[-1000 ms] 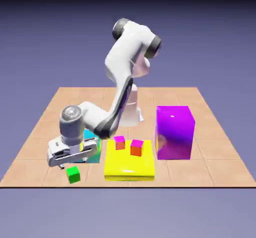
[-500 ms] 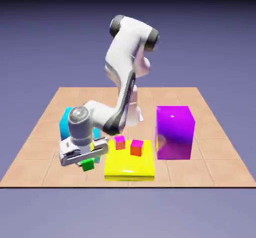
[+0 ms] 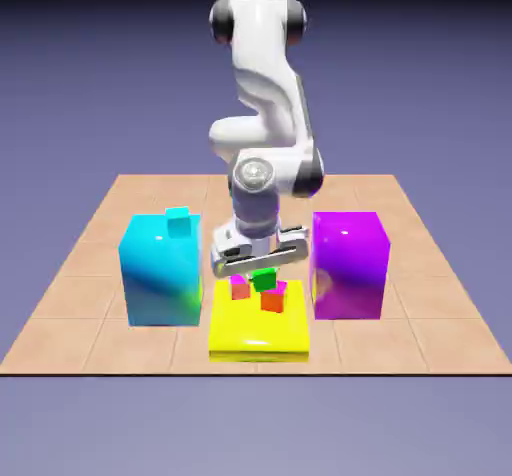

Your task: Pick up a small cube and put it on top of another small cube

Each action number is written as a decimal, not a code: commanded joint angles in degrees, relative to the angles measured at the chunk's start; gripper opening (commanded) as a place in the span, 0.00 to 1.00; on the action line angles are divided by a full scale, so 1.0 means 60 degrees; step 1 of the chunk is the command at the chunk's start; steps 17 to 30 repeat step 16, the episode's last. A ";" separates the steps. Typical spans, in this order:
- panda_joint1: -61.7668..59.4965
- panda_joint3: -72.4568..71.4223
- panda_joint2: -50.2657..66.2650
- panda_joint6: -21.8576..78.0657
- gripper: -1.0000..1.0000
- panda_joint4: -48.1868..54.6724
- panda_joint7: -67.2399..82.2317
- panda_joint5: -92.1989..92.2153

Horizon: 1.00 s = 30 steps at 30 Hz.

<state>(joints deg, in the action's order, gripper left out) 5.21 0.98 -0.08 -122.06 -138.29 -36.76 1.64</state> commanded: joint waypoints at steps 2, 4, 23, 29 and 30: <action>-0.0390 -0.0718 -0.0611 0.0139 0.00 -0.0355 -0.0844 -0.0352; -0.0418 -0.0785 -0.0670 0.0153 0.00 -0.0389 -0.0924 -0.0383; -0.0418 -0.0785 -0.0670 0.0152 1.00 -0.0389 -0.0924 -0.0383; -0.0418 -0.0785 -0.0670 0.0152 1.00 -0.0389 -0.0924 -0.0383; -0.0418 -0.0785 -0.0670 0.0152 1.00 -0.0389 -0.0924 -0.0383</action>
